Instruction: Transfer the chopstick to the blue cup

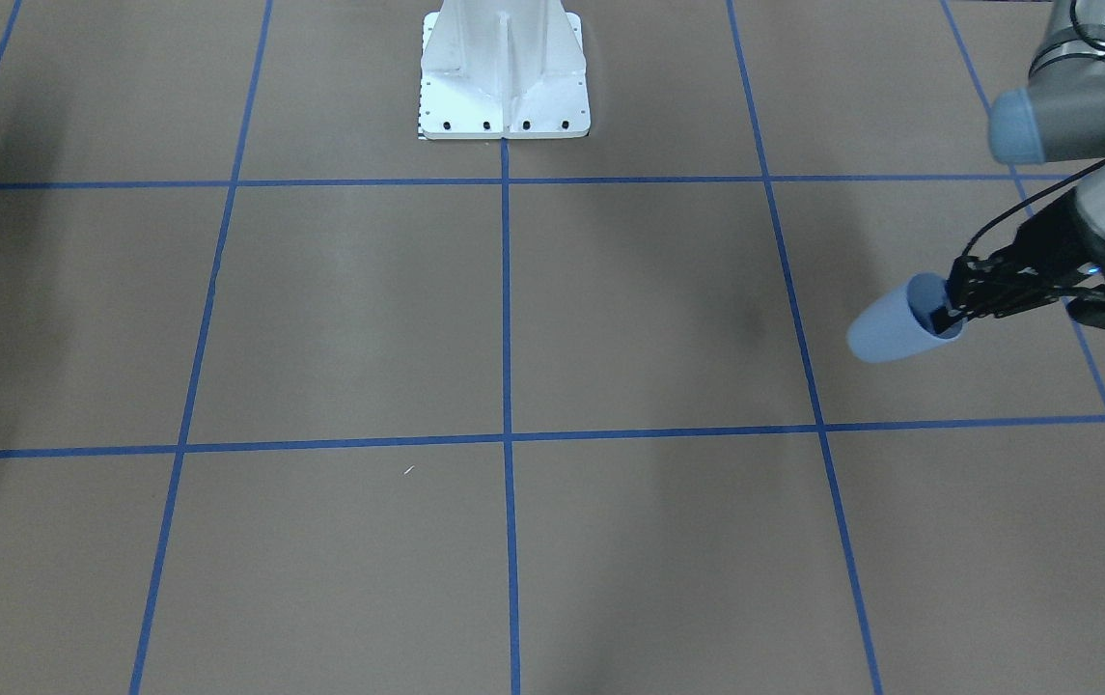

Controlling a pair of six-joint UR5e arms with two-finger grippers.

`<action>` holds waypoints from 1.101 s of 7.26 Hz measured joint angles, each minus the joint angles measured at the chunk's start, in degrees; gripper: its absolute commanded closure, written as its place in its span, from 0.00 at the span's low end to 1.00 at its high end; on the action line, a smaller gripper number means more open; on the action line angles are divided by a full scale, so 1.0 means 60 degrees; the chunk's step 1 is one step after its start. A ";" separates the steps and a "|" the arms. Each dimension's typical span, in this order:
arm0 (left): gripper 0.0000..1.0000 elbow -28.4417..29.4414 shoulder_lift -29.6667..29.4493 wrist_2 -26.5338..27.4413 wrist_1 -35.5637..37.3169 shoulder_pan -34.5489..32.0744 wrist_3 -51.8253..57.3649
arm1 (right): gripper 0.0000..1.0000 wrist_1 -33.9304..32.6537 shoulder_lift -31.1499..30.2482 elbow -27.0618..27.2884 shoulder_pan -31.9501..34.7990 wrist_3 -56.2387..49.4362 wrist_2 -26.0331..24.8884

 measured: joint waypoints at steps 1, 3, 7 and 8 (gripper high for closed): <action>1.00 -0.0033 -0.0907 0.0890 0.0316 0.0937 -0.1431 | 0.00 0.0001 0.0006 -0.0002 -0.0004 0.0000 -0.0003; 1.00 -0.0014 -0.2989 0.2912 0.2434 0.2733 -0.2862 | 0.00 0.0000 0.0038 -0.0012 -0.0007 0.0004 -0.0010; 1.00 0.0088 -0.4866 0.6191 0.4486 0.5315 -0.3595 | 0.00 0.0000 0.0073 -0.0044 -0.0007 0.0015 -0.0014; 1.00 0.0092 -0.4901 0.6692 0.4516 0.5810 -0.3673 | 0.00 0.0001 0.0077 -0.0070 -0.0007 0.0015 -0.0014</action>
